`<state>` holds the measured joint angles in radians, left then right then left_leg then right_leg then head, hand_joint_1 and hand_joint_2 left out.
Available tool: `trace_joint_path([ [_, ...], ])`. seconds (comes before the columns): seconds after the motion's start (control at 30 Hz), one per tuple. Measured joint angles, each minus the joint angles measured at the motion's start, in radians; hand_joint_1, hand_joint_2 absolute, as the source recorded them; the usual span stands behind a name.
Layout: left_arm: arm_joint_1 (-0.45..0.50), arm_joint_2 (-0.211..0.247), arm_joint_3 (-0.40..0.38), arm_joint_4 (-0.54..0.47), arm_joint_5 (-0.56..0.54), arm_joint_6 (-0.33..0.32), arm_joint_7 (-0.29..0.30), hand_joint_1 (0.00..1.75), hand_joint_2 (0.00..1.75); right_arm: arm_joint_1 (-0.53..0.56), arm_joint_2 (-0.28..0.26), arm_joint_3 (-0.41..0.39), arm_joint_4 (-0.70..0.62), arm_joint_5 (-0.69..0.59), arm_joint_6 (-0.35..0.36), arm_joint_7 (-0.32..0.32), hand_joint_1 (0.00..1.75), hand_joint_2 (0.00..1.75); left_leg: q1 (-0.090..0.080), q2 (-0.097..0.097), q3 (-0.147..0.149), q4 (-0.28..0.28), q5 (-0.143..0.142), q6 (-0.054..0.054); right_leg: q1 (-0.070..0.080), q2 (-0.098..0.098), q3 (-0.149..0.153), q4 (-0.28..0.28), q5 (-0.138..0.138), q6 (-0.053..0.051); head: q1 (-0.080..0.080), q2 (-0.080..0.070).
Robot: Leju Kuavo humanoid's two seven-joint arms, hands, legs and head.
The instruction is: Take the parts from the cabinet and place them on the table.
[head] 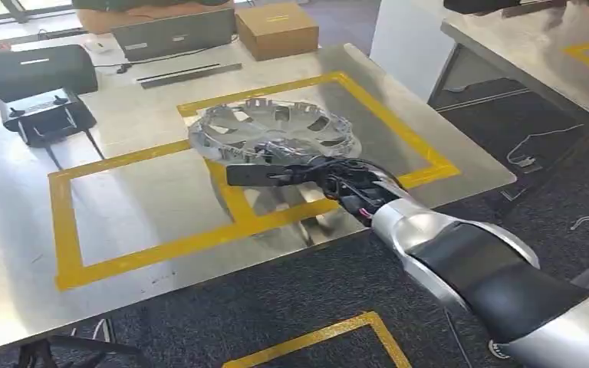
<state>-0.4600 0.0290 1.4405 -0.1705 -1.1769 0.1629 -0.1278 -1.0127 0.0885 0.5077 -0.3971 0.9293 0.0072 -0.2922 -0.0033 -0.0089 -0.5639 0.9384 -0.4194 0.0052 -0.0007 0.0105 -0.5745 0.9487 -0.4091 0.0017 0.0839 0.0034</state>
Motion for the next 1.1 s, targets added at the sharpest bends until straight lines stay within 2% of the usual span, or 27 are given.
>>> trace_joint_path([
  [0.2, 0.0, 0.0, 0.0, 0.0, -0.002, 0.0, 0.0, 0.0, 1.75, -0.006, -0.004, -0.011, 0.009, -0.028, -0.009, 0.039, 1.75, 1.75, 0.0, 0.0, 0.0, 0.0, 0.0, 0.0, 0.0, 0.0, 0.0, 0.0, 0.0, 0.0, 0.0, 0.0],
  [0.33, 0.0, 0.0, 0.0, 0.0, -0.002, 0.001, -0.001, 0.0, 1.75, -0.014, -0.013, -0.027, 0.012, -0.058, -0.055, 0.047, 1.75, 1.75, 0.0, 0.0, 0.0, 0.0, 0.0, 0.0, 0.0, -0.001, 0.0, 0.0, 0.0, 0.0, 0.0, 0.0],
  [0.37, 0.0, 0.0, 0.0, 0.0, -0.002, 0.001, -0.003, 0.0, 1.75, -0.017, -0.016, -0.032, 0.013, -0.063, -0.069, 0.048, 0.0, 0.0, 0.0, 0.0, 0.0, 0.0, 0.0, 0.0, 0.0, -0.001, 0.0, 0.0, 0.0, 0.0, 0.0, 0.0],
  [0.5, 0.0, 0.001, 0.0, 0.0, 0.011, -0.014, -0.018, 0.0, 1.75, -0.029, -0.025, -0.049, 0.015, -0.078, -0.111, 0.055, 0.0, 0.0, 0.0, 0.0, 0.0, 0.0, 0.0, 0.0, 0.0, 0.0, 0.0, 0.0, 0.0, 0.0, 0.0, 0.0],
  [0.53, 0.0, 0.001, 0.0, 0.0, 0.012, -0.014, -0.023, 0.0, 0.0, -0.033, -0.026, -0.051, 0.016, -0.078, -0.113, 0.054, 0.0, 0.0, 0.0, 0.0, 0.0, 0.0, 0.0, 0.0, 0.0, 0.0, 0.0, 0.0, 0.0, 0.0, 0.0, 0.0],
  [1.1, 0.001, 0.001, 0.0, 0.0, 0.014, 0.0, -0.037, 0.0, 0.0, -0.048, -0.028, -0.072, 0.028, -0.085, -0.117, 0.051, 0.0, 0.0, 0.0, 0.0, 0.0, 0.0, 0.0, 0.0, 0.0, 0.0, 0.0, 0.0, 0.0, 0.0, 0.0, 0.0],
])
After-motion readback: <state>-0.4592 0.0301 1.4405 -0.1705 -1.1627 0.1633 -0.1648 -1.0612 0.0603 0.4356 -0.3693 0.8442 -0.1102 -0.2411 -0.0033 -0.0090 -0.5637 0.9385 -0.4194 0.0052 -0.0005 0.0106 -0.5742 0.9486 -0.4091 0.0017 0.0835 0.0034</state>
